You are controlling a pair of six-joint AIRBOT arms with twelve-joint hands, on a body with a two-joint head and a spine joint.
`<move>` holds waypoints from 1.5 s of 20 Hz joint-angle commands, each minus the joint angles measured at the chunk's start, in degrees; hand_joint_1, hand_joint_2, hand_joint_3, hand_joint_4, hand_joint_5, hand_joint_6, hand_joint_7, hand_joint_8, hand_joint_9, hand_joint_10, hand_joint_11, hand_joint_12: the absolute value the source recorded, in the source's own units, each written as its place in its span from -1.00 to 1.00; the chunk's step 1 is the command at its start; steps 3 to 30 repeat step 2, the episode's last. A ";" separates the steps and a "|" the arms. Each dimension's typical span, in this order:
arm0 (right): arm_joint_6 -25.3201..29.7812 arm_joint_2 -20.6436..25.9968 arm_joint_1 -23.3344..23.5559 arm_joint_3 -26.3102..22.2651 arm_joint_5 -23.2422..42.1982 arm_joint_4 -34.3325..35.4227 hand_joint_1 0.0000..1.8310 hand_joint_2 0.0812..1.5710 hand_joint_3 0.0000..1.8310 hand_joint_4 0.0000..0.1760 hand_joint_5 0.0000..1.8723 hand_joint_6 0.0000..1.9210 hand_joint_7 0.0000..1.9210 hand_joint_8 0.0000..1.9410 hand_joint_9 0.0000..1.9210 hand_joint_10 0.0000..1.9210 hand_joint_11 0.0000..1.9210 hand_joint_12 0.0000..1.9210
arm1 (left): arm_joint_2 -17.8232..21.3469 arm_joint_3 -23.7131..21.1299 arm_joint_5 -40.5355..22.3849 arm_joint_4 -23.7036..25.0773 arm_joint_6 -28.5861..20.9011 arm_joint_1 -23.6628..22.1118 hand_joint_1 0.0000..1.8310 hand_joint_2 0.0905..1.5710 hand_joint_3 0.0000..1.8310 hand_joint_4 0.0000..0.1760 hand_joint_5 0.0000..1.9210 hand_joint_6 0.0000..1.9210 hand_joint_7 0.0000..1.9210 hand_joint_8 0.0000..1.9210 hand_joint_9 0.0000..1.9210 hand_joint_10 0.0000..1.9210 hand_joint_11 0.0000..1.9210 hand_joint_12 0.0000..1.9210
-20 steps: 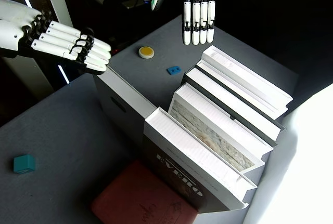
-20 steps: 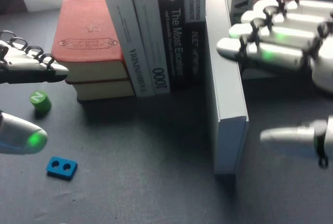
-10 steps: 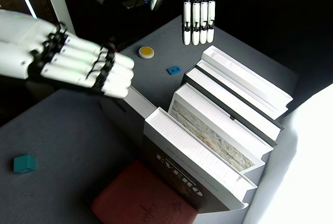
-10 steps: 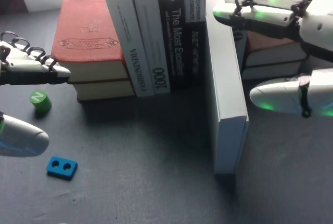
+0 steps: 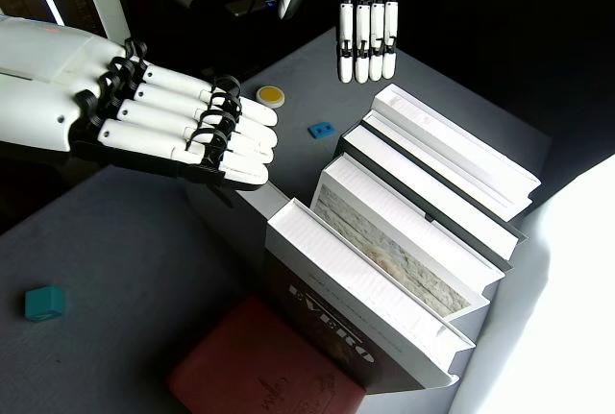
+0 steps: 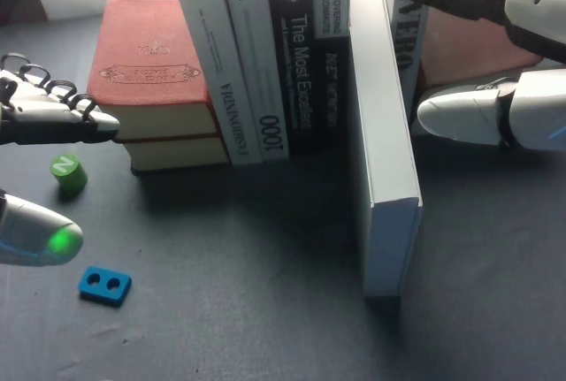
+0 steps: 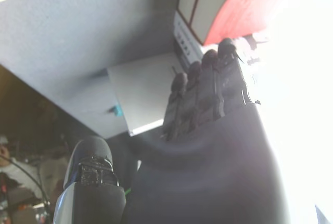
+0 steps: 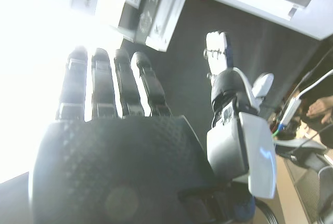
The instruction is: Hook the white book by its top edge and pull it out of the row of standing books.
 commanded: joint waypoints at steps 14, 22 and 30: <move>0.38 0.16 0.52 0.07 7.67 -0.43 -1.00 0.54 -1.00 -1.00 -1.00 -1.00 -1.00 -1.00 -1.00 -1.00 -1.00 -1.00 | -0.08 0.07 4.64 0.48 0.06 -0.58 -1.00 0.42 -1.00 -1.00 -1.00 -1.00 -1.00 -1.00 -1.00 -1.00 -1.00 -1.00; 0.38 0.16 0.52 0.07 7.67 -0.43 -1.00 0.54 -1.00 -1.00 -1.00 -1.00 -1.00 -1.00 -1.00 -1.00 -1.00 -1.00 | -0.08 0.07 4.64 0.48 0.06 -0.58 -1.00 0.42 -1.00 -1.00 -1.00 -1.00 -1.00 -1.00 -1.00 -1.00 -1.00 -1.00; 0.38 0.16 0.52 0.07 7.67 -0.43 -1.00 0.54 -1.00 -1.00 -1.00 -1.00 -1.00 -1.00 -1.00 -1.00 -1.00 -1.00 | -0.08 0.07 4.64 0.48 0.06 -0.58 -1.00 0.42 -1.00 -1.00 -1.00 -1.00 -1.00 -1.00 -1.00 -1.00 -1.00 -1.00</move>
